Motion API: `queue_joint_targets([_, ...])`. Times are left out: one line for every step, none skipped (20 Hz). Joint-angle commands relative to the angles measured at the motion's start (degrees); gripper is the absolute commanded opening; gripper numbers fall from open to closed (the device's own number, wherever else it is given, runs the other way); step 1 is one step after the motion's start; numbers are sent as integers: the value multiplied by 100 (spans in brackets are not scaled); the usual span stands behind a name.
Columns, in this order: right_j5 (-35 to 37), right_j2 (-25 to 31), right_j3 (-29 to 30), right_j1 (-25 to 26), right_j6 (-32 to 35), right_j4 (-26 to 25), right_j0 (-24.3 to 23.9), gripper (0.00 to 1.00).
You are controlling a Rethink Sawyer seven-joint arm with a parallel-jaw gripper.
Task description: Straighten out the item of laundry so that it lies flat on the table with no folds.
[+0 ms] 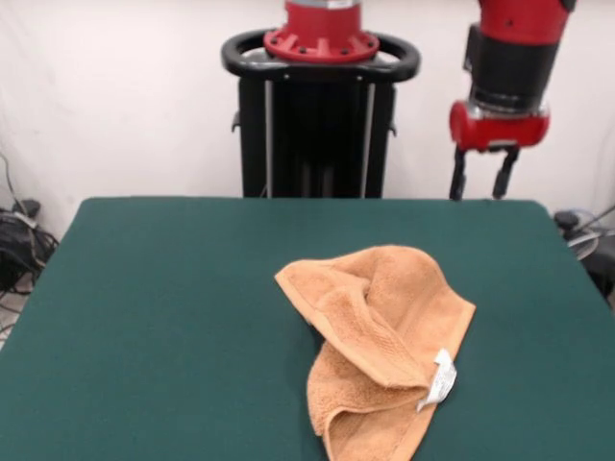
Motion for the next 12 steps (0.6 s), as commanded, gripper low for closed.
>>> queue_joint_targets([-431, 288, -505, 664, 613, -198, -305, 100])
queue_joint_targets([-503, 266, -475, 675, 618, -239, -307, 100])
queue_joint_targets([-460, 225, -496, 664, 610, -262, -297, 100])
queue_joint_targets([-444, 199, -519, 662, 602, -278, -307, 100])
queue_joint_targets([-462, 231, -573, 727, 562, -298, -376, 100])
queue_joint_targets([-402, 277, -619, 764, 516, -296, -456, 100])
queue_joint_targets([-353, 305, -770, 843, 424, -332, -543, 100])
queue_joint_targets([-251, 347, -850, 854, 353, -333, -629, 100])
queue_joint_targets([-134, 356, -979, 867, 258, -365, -695, 100])
queue_joint_targets([61, 378, -1110, 848, 162, -373, -782, 100])
queue_joint_targets([156, 388, -1197, 839, 105, -391, -823, 100])
queue_joint_targets([297, 400, -1320, 829, 35, -410, -873, 100])
